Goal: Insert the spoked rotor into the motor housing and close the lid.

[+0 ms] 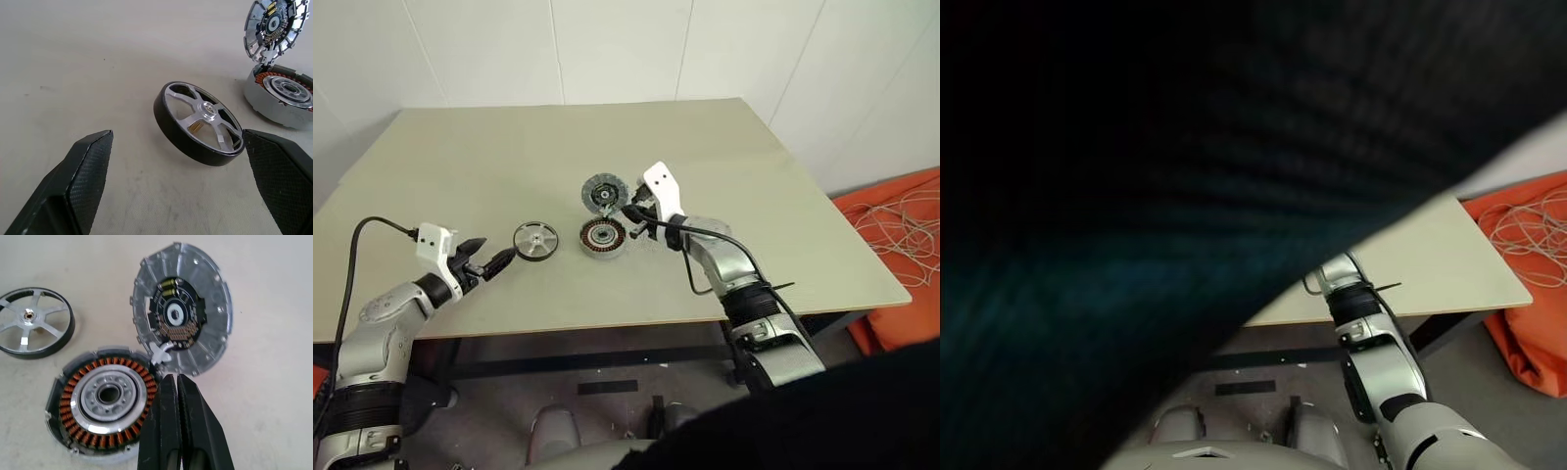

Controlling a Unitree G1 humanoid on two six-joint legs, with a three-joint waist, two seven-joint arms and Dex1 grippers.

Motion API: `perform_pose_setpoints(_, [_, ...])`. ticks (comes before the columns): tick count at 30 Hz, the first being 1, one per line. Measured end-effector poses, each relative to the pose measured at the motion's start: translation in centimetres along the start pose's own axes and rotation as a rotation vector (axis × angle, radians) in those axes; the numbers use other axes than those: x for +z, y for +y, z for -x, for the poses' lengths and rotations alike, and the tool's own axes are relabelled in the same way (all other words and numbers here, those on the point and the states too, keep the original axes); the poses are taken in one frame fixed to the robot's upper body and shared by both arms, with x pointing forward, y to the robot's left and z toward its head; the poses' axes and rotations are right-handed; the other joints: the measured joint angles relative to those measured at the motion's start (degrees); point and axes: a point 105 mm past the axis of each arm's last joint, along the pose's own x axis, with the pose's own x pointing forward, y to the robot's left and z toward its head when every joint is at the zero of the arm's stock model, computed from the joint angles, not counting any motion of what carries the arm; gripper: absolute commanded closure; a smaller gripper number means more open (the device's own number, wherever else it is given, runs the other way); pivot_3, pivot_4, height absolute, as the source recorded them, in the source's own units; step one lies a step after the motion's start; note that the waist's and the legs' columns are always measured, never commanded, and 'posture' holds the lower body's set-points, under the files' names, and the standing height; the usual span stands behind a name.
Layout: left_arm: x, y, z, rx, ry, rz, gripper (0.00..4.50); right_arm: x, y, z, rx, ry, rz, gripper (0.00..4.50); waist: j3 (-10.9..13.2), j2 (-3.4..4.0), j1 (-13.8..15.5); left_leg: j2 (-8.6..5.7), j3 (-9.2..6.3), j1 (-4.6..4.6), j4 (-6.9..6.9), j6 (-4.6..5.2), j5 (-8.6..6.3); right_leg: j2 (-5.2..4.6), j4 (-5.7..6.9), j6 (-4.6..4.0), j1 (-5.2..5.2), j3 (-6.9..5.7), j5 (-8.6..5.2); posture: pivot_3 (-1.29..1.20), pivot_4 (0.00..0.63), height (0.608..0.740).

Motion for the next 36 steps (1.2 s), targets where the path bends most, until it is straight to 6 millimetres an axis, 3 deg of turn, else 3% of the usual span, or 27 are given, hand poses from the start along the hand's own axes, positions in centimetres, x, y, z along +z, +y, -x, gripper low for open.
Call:
perform_pose_setpoints(4, [-1.0,1.0,0.4,0.03,0.041,0.052,0.0,0.2,-0.9,0.7,-0.04,0.001,0.005,4.44,0.0,0.0,0.0,0.01,0.0,0.01,0.0,-0.01,0.01,0.02,0.0,0.0,0.0,0.0,0.0,0.0,0.0,0.74])
perform_pose_setpoints(12, [-1.7,1.8,0.1,0.099,0.058,0.139,0.0,0.0,-0.8,0.8,-0.046,0.006,-0.007,4.44,0.0,0.0,0.0,0.01,0.0,0.0,0.01,-0.01,0.01,0.02,0.0,0.0,0.0,0.0,0.0,0.0,0.0,0.74])
perform_pose_setpoints(17, [-2.2,0.8,-0.4,0.057,0.062,0.287,0.0,0.0,-0.8,0.8,-0.047,0.005,-0.009,4.44,0.0,0.0,0.1,0.0,0.0,-0.01,0.01,-0.01,0.01,0.02,-0.01,-0.01,0.0,0.0,0.0,0.0,0.0,0.74])
perform_pose_setpoints(36, [-2.1,-3.5,-4.0,-0.061,-0.019,0.536,0.0,-0.1,-0.8,0.8,-0.049,0.006,-0.01,4.44,0.0,0.0,0.3,-0.03,-0.01,-0.02,0.01,0.0,0.01,0.0,-0.03,0.0,0.04,0.0,0.0,0.0,0.0,0.74])
